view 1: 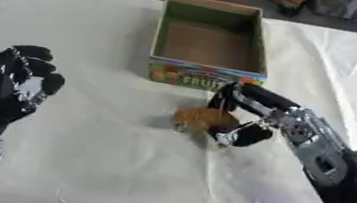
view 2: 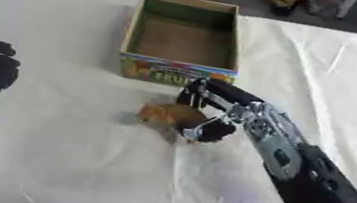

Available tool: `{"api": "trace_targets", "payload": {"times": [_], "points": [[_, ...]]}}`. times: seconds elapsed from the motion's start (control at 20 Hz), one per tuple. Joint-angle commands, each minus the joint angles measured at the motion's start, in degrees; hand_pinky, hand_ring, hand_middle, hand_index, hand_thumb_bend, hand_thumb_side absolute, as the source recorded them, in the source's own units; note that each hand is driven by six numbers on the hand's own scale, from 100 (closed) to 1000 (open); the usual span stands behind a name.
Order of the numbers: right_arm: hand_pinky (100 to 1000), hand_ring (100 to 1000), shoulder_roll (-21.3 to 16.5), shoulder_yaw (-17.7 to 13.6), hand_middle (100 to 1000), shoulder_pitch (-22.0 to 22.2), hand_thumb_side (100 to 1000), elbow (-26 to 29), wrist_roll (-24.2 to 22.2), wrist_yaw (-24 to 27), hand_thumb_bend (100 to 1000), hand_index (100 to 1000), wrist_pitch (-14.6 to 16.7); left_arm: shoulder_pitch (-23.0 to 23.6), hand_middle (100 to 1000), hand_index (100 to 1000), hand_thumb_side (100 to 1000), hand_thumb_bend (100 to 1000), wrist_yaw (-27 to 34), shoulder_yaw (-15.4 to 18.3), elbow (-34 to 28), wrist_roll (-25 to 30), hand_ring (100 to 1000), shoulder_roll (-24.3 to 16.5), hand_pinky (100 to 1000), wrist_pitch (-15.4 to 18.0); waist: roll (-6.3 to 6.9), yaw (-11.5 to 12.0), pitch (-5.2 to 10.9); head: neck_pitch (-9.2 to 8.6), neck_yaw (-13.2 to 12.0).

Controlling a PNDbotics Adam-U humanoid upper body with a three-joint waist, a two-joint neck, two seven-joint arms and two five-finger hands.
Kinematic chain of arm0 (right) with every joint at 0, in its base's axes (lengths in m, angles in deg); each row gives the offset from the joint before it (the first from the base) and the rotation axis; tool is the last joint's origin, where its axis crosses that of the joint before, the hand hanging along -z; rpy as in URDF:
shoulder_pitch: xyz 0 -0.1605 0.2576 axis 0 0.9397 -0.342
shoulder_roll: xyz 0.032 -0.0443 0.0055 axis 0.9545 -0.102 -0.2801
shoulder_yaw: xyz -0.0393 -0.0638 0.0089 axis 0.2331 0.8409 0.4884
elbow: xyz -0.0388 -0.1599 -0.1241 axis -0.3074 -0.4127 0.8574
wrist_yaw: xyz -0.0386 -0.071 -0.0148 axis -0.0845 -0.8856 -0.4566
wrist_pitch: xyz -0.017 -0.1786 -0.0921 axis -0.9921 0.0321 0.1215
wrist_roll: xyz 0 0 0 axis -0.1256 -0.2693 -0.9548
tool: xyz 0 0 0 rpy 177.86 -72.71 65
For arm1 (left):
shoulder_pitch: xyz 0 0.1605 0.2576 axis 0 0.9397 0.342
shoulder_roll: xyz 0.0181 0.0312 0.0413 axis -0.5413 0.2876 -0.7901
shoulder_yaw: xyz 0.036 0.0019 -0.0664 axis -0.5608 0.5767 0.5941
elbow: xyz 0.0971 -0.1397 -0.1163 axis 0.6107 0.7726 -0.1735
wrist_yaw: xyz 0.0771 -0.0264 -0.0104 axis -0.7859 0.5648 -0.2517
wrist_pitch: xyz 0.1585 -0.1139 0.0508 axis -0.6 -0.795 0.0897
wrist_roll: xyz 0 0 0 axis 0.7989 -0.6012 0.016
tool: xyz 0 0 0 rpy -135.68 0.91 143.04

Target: Pick up objects on the table and place them in the box.

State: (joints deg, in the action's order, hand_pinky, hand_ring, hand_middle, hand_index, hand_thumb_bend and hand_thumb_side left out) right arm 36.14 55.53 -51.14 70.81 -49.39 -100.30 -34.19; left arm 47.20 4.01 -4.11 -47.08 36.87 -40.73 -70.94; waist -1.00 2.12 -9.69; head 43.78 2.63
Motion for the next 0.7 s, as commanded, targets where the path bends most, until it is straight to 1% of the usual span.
{"api": "trace_targets", "payload": {"times": [0.05, 0.3, 0.35, 0.4, 0.45, 0.55, 0.7], "points": [[608, 583, -0.5, -0.1, 566, -1.2, 126, 0.7, 0.1, -2.0, 241, 702, 0.6, -0.5, 597, 687, 476, 808, 0.0, 0.0, -1.2, 0.1, 612, -0.6, 640, 0.2, 0.09, 0.0, 0.7, 0.33, 0.1], [597, 564, -0.5, 0.2, 543, -1.2, 112, 0.5, -1.4, -4.2, 240, 693, 1.4, -0.4, 597, 687, 476, 808, 0.0, 0.0, -1.2, 0.2, 611, -0.6, 640, 0.2, 0.0, 0.0, 0.72, 0.33, 0.0], [581, 550, -0.4, 0.2, 528, -1.2, 100, 0.5, -1.7, -4.5, 270, 678, 1.6, -0.4, 597, 688, 473, 803, 0.0, 0.0, -1.2, 0.2, 611, -0.6, 640, 0.2, 0.0, 0.0, 0.73, 0.33, 0.0], [564, 534, -0.4, 0.2, 511, -1.2, 100, 0.4, -2.1, -4.8, 219, 665, 1.8, -0.4, 597, 688, 476, 808, -0.1, 0.0, -1.2, 0.2, 611, -0.6, 640, 0.1, -0.01, 0.0, 0.73, 0.33, 0.0], [536, 507, -0.4, 0.2, 483, -1.2, 100, 0.3, -2.3, -5.0, 205, 647, 2.0, -0.4, 598, 689, 477, 807, -0.1, 0.0, -1.2, 0.3, 611, -0.6, 640, 0.1, -0.02, 0.0, 0.73, 0.33, 0.1], [499, 465, -0.4, 0.2, 438, -1.3, 100, 0.3, -2.5, -5.4, 182, 595, 2.1, -0.4, 598, 689, 476, 807, -0.1, 0.0, -1.2, 0.3, 611, -0.6, 640, 0.2, -0.03, 0.0, 0.73, 0.33, 0.1], [463, 414, -0.5, -0.1, 381, -1.4, 100, 0.5, -2.1, -5.6, 183, 537, 2.1, -0.4, 598, 689, 476, 807, -0.1, 0.0, -1.2, 0.3, 610, -0.6, 641, 0.2, -0.04, -0.1, 0.76, 0.33, 0.0]]}}
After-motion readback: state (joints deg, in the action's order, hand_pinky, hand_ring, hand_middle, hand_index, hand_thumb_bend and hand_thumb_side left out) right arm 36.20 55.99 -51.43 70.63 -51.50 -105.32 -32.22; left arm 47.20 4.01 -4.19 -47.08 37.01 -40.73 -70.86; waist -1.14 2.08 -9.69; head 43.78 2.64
